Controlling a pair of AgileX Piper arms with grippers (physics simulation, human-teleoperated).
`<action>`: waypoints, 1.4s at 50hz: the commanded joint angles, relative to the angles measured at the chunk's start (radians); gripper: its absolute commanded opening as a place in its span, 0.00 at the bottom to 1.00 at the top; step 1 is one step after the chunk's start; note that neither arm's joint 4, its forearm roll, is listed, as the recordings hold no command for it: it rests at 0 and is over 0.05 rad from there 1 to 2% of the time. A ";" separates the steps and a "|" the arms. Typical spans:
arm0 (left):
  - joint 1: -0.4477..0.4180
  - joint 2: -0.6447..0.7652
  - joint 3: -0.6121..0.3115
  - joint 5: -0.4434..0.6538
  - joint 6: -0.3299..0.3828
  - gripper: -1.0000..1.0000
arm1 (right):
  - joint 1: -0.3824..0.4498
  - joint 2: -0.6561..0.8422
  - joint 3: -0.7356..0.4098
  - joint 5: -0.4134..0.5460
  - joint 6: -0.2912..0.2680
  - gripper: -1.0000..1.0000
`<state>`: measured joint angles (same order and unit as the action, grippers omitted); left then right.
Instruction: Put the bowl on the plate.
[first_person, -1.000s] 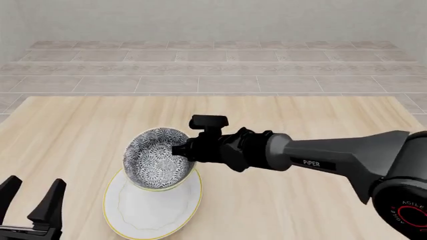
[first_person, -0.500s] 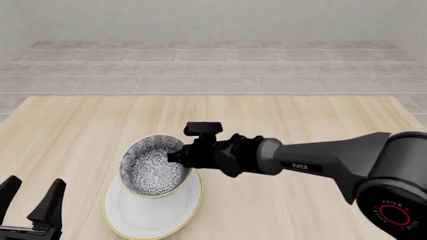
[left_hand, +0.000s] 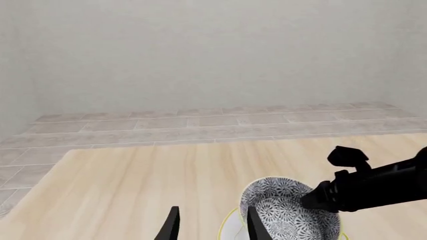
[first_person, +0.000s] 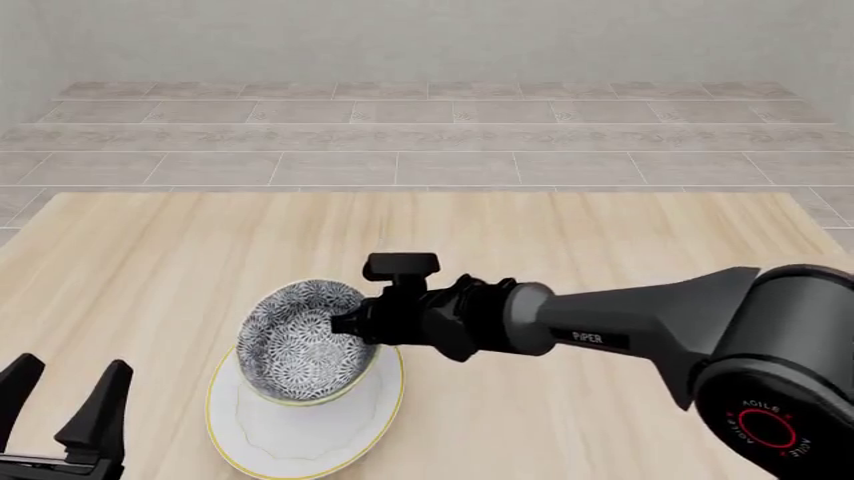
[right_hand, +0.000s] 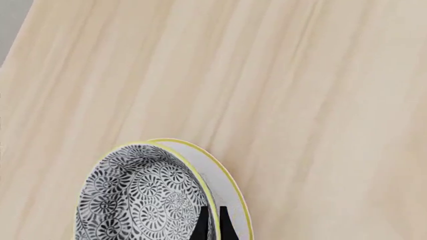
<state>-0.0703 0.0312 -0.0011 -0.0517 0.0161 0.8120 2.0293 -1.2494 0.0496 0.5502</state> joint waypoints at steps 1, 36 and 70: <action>-0.001 -0.008 0.000 0.007 -0.001 1.00 | 0.011 0.011 -0.003 -0.002 0.000 0.00; -0.002 -0.019 0.000 0.015 0.001 1.00 | 0.034 0.009 0.016 -0.018 -0.020 0.00; -0.003 -0.011 0.001 0.009 0.002 1.00 | 0.034 0.020 0.014 -0.025 -0.027 1.00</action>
<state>-0.0729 0.0207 -0.0005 -0.0427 0.0183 0.8427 2.0395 -1.2403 0.0263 0.5246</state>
